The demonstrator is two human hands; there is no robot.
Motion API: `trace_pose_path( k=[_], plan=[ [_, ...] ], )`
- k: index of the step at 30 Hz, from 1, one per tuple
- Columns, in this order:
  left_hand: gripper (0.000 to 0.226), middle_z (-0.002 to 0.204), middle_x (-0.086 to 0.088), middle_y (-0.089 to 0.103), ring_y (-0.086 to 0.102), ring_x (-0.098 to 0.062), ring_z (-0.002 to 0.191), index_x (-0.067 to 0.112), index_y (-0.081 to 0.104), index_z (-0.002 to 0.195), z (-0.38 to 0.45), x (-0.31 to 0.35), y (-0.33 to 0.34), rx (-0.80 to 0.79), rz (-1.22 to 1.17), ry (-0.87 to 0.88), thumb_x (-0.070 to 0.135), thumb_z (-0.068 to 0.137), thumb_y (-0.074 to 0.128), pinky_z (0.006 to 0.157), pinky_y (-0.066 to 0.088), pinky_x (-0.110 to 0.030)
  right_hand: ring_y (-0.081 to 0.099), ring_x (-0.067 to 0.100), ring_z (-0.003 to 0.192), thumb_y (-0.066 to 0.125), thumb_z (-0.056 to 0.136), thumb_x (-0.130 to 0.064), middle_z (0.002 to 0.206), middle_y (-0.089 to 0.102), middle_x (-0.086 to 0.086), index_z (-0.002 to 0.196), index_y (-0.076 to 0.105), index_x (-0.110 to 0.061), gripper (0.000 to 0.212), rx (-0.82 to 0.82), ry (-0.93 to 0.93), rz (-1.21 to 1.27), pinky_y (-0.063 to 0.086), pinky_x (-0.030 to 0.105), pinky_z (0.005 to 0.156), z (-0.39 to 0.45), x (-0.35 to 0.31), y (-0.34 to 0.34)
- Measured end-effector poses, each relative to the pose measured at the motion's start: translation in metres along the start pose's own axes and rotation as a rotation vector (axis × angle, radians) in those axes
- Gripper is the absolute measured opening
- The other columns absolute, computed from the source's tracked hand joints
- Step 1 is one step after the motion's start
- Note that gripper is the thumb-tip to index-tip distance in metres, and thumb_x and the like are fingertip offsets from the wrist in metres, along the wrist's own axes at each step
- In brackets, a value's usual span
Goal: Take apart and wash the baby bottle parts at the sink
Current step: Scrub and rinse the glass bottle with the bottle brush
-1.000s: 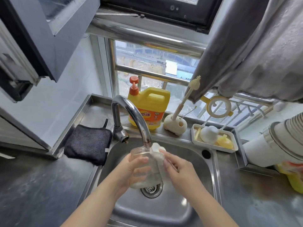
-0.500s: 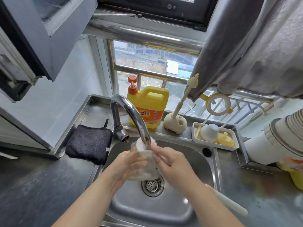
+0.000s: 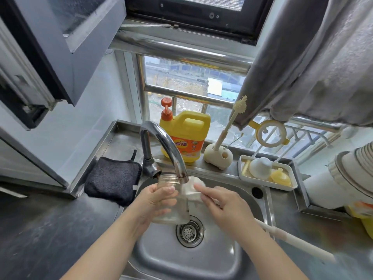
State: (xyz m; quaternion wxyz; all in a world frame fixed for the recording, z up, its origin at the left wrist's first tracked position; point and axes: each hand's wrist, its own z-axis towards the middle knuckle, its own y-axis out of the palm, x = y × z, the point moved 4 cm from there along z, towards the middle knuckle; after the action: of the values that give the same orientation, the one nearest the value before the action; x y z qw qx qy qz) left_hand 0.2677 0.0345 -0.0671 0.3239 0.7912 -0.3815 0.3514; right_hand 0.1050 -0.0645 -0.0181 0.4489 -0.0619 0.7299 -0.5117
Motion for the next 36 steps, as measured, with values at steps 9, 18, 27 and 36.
trace_pose_path(
  k=[9,18,27,36],
  plan=[
    [0.073,0.095,-0.003,0.071,0.066,-0.014,0.076,0.016,0.068,0.103,0.000,0.004,0.008,-0.032,0.020,-0.013,0.052,0.041,0.075,0.073,0.048,-0.031,0.054,0.006,0.079,0.053,0.094,-0.038,0.079,0.057,-0.008,0.115,0.046,-0.067,0.036,0.047,-0.057,0.105,0.040,0.020,0.065,0.011,-0.011,-0.001],
    [0.061,0.081,0.002,0.071,0.063,-0.012,0.069,0.016,0.070,0.089,0.001,0.003,0.018,-0.037,0.072,-0.009,0.049,0.038,0.077,0.068,0.044,-0.029,0.059,0.006,0.084,0.055,0.093,-0.036,0.086,0.063,-0.010,0.108,0.052,-0.069,0.036,0.062,0.004,0.188,0.046,0.026,0.076,0.008,-0.001,-0.002],
    [0.062,0.090,0.006,0.068,0.065,-0.013,0.088,0.024,0.058,0.096,0.010,0.005,0.010,0.287,0.546,0.097,0.045,0.041,0.075,0.079,0.052,-0.032,0.059,0.012,0.083,0.042,0.094,-0.045,0.083,0.057,-0.009,0.121,0.055,-0.053,0.031,0.044,0.002,-0.175,0.039,0.027,0.064,-0.005,0.001,-0.003],
    [0.055,0.096,0.016,0.060,0.058,-0.011,0.093,0.031,0.052,0.110,-0.003,0.010,0.018,0.348,0.852,0.115,0.039,0.063,0.080,0.079,0.044,-0.025,0.062,0.017,0.088,0.031,0.094,-0.048,0.091,0.061,-0.006,0.124,0.052,-0.052,0.037,0.048,-0.036,-0.266,0.042,0.033,0.065,-0.008,-0.007,0.004]
  ],
)
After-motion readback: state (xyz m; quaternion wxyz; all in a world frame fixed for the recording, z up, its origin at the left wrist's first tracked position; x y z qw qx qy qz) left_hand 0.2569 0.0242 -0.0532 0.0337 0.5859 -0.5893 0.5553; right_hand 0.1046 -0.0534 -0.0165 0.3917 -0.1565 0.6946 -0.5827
